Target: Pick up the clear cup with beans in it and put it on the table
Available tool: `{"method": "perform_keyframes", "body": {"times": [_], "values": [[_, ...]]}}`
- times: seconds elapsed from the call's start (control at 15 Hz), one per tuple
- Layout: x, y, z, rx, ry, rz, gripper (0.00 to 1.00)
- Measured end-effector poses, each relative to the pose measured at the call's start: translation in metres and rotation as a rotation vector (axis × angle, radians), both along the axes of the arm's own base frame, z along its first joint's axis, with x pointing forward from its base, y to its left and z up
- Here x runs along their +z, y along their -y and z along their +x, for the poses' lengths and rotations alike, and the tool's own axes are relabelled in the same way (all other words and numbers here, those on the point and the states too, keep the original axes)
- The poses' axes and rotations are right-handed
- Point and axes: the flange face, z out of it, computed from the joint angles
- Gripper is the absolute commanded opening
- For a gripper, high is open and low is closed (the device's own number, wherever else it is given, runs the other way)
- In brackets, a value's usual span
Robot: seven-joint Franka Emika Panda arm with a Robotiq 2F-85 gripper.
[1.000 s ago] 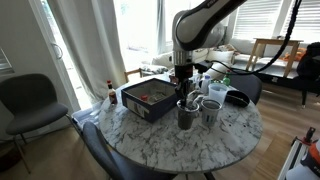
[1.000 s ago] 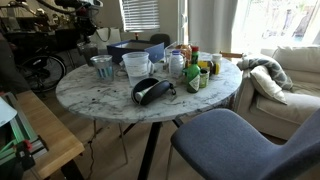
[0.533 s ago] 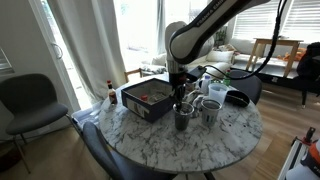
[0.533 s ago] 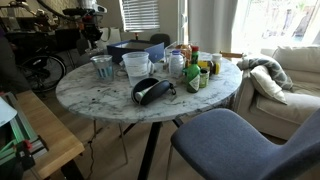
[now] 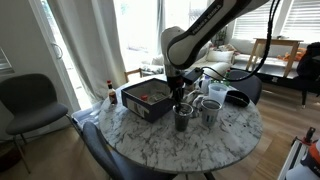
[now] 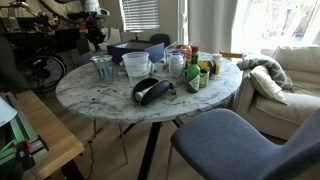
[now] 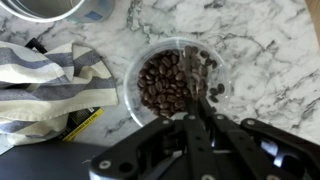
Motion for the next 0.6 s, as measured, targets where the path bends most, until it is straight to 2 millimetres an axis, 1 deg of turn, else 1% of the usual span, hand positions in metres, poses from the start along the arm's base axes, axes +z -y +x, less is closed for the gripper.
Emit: {"method": "perform_keyframes", "body": {"times": [0.2, 0.33, 0.4, 0.53, 0.6], "values": [[0.004, -0.001, 0.004, -0.008, 0.009, -0.005, 0.60], [0.015, -0.001, 0.008, -0.015, 0.023, -0.005, 0.76], [0.023, -0.001, 0.009, -0.016, 0.033, -0.006, 0.83], [0.048, 0.000, 0.007, -0.016, 0.055, -0.006, 0.98], [0.062, 0.000, 0.005, 0.015, 0.062, 0.009, 0.80]]}}
